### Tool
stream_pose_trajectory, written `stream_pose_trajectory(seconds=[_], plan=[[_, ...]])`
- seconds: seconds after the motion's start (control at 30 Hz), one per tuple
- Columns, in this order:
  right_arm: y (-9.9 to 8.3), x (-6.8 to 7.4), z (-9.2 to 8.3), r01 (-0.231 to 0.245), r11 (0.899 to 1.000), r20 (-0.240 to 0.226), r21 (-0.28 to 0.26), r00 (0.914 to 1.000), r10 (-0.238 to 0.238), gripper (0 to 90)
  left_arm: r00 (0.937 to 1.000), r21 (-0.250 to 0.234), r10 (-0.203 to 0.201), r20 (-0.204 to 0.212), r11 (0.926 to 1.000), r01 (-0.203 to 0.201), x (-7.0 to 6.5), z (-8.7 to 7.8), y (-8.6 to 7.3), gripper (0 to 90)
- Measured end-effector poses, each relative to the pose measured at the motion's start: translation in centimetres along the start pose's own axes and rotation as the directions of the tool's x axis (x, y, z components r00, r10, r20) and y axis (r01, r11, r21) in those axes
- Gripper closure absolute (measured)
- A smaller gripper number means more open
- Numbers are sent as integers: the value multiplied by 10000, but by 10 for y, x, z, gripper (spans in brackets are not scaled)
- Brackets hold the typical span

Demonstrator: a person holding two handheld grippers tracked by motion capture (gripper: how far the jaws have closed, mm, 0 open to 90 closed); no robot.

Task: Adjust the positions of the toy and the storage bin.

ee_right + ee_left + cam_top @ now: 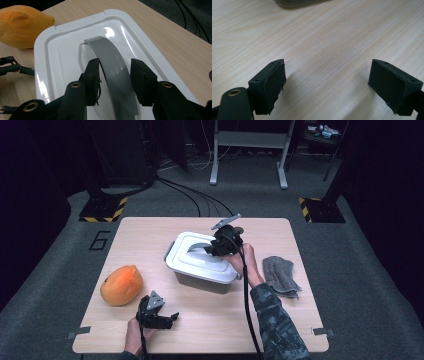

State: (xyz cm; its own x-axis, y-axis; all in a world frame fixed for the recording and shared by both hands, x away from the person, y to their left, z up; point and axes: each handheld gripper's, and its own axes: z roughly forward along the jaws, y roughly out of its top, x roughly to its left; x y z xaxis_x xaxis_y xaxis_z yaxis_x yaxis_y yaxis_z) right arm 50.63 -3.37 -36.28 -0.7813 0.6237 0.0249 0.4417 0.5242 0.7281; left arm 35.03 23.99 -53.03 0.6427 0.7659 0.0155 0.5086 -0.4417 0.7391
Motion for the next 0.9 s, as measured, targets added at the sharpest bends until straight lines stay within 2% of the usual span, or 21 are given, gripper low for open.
stream_pose_trajectory(seconds=[0.17,0.37,0.57,0.67,0.8,0.83,0.9], plan=[[1,6,0,-48,9999,332,140,9994,43,643,10000,5,-22,20,10000,22,0,0,0,140],[2,13,0,-278,9994,512,183,9983,269,648,9999,105,-9,131,9999,8,0,-1,0,139],[3,18,1,-290,9993,694,230,9972,273,650,9999,93,-19,126,10000,18,0,-1,0,139],[4,19,1,-284,9990,679,336,9973,261,644,10000,5,-8,13,10000,8,0,0,0,139],[8,18,3,-133,9996,542,229,9985,120,605,9999,-9,-97,65,10000,97,-1,0,0,139],[10,17,5,71,9997,587,232,9982,-84,601,9999,-26,-93,36,10000,93,-1,0,0,140],[12,16,7,57,9995,506,302,9987,-72,592,10000,-17,-84,36,10000,84,-1,0,0,139]])
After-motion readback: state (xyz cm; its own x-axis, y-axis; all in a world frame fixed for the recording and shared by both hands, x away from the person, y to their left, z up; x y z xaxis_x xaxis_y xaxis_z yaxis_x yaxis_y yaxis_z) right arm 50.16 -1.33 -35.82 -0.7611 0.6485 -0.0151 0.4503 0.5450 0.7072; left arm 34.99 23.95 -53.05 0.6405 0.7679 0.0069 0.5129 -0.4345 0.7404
